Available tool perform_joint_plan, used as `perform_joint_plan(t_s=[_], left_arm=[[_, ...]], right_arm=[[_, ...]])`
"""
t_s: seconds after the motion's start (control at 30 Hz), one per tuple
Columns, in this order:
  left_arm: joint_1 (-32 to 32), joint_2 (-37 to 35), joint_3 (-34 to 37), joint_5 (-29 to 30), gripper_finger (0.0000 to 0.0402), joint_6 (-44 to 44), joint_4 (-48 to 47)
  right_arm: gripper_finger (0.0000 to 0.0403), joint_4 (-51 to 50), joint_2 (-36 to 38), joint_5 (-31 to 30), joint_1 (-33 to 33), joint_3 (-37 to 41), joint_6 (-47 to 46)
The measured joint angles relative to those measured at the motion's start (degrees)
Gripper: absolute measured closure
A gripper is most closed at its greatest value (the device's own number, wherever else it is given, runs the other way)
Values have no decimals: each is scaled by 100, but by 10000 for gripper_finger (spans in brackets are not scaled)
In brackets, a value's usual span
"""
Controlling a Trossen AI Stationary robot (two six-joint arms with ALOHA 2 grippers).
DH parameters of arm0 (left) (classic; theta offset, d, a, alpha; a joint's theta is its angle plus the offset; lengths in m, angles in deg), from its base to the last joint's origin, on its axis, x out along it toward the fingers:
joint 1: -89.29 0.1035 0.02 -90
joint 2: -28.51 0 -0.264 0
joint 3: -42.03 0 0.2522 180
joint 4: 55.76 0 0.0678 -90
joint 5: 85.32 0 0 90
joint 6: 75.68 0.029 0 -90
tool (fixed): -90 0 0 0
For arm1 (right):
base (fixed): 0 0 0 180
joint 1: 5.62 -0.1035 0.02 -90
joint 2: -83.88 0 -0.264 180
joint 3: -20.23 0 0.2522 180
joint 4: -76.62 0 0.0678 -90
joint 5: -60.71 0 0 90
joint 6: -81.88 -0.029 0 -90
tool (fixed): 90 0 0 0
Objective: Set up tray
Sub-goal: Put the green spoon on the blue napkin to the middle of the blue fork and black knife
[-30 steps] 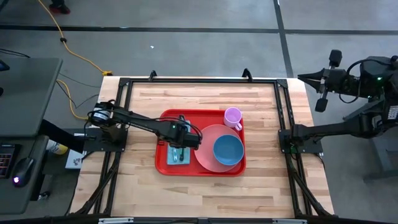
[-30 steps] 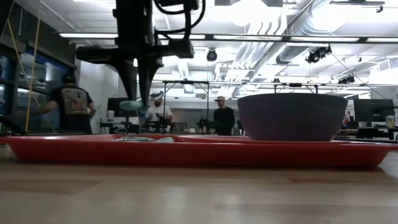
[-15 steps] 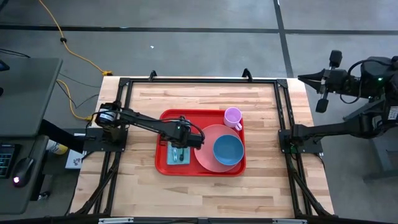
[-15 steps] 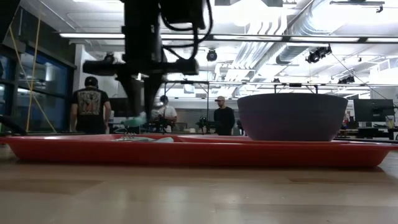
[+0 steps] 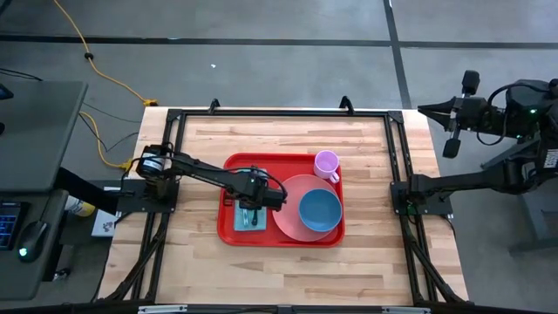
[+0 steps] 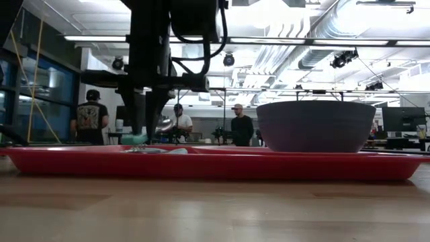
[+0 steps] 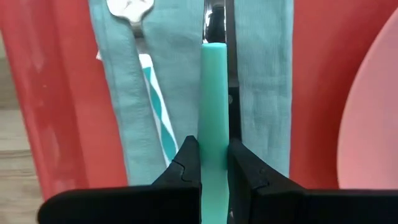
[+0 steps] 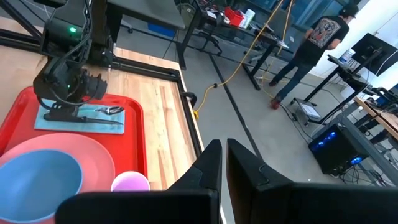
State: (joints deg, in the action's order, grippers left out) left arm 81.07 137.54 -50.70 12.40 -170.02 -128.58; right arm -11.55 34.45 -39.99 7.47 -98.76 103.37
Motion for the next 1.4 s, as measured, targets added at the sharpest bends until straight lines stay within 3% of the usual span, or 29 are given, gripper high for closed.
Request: perform_joint_plan(t_s=[0.67,1.4], left_arm=[[-3,-2,139,-249,342,107,-1],[-2,-2,141,-144,342,60,55]], right_arm=[[403,-37,0,-2,-1,0,0],[403,-39,0,-2,0,0,16]])
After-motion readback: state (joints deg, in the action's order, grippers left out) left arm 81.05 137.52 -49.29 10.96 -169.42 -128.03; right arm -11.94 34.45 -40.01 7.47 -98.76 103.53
